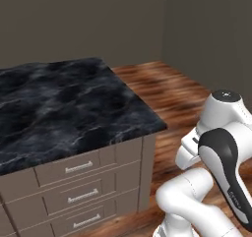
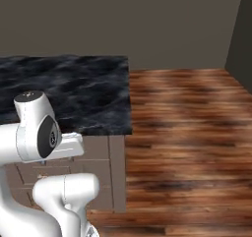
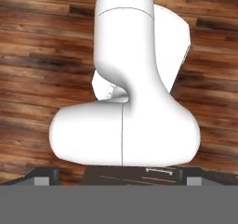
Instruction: Pick the candle and jar from the dining table and place them in the open cabinet. Close the cabinet after placing the objects.
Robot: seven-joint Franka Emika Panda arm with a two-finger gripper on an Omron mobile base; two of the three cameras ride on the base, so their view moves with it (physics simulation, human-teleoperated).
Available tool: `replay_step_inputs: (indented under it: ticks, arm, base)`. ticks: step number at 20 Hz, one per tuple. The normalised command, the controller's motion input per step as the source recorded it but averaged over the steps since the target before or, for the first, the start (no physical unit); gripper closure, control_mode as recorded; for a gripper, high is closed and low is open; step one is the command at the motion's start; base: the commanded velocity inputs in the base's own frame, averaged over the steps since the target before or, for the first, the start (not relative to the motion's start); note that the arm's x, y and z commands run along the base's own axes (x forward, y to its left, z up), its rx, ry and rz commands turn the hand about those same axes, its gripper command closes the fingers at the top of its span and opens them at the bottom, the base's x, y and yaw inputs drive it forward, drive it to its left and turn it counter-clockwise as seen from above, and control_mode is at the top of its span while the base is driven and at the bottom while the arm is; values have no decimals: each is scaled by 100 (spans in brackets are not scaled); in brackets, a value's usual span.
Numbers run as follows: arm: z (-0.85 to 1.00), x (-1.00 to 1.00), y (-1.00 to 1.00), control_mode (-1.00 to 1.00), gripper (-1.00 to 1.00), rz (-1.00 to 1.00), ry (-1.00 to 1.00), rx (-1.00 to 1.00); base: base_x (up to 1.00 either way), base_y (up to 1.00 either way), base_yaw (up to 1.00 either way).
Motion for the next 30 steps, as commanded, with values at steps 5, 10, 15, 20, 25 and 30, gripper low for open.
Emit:
replay_step_inputs:
  ticks: [5, 10, 15, 20, 25, 30]
  arm:
    - [0, 0, 0, 100, -100, 0, 0, 0]
    - [0, 0, 0, 100, -100, 0, 0, 0]
    - [0, 0, 0, 100, -100, 0, 0, 0]
    - [0, 0, 0, 100, -100, 0, 0, 0]
    - [0, 0, 0, 100, -100, 0, 0, 0]
    - [0, 0, 0, 100, -100, 0, 0, 0]
  base:
    - [13, 100, 7]
    - [-12, 100, 3]
    - [-2, 100, 1]
    - [0, 100, 0]
    - [0, 100, 0]
    - [0, 99, 0]
